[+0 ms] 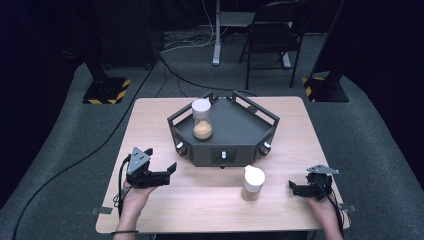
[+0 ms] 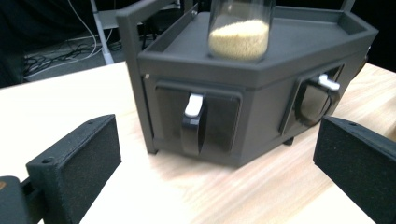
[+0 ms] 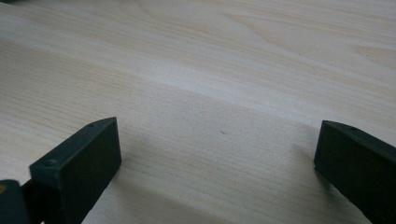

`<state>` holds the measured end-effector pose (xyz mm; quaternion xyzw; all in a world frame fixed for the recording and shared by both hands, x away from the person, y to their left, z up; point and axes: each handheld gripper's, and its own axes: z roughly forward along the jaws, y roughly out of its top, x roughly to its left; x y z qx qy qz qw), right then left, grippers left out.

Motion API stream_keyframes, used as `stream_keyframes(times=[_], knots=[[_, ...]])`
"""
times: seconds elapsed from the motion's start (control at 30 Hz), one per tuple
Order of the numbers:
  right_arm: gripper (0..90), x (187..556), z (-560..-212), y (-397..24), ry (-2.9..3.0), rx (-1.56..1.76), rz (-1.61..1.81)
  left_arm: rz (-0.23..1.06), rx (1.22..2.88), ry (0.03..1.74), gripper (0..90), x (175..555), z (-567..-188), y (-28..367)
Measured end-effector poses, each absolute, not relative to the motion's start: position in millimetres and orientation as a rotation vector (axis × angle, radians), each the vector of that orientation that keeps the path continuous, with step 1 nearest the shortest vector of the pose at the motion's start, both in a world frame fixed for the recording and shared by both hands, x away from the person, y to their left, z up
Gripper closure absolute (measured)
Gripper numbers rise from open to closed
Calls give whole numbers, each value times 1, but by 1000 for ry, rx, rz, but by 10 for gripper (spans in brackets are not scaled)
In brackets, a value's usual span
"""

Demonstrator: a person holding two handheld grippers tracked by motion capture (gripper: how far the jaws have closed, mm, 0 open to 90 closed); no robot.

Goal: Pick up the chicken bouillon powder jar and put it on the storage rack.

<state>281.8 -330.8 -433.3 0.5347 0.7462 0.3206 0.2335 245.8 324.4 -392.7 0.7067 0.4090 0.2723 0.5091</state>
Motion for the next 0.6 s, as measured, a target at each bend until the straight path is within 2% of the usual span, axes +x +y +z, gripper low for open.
stream_keyframes(times=[0.6], knots=[[0, 282, -433, -331, 2049, 1468, 880, 602, 1754, 1091, 2, 253, -439, 341]])
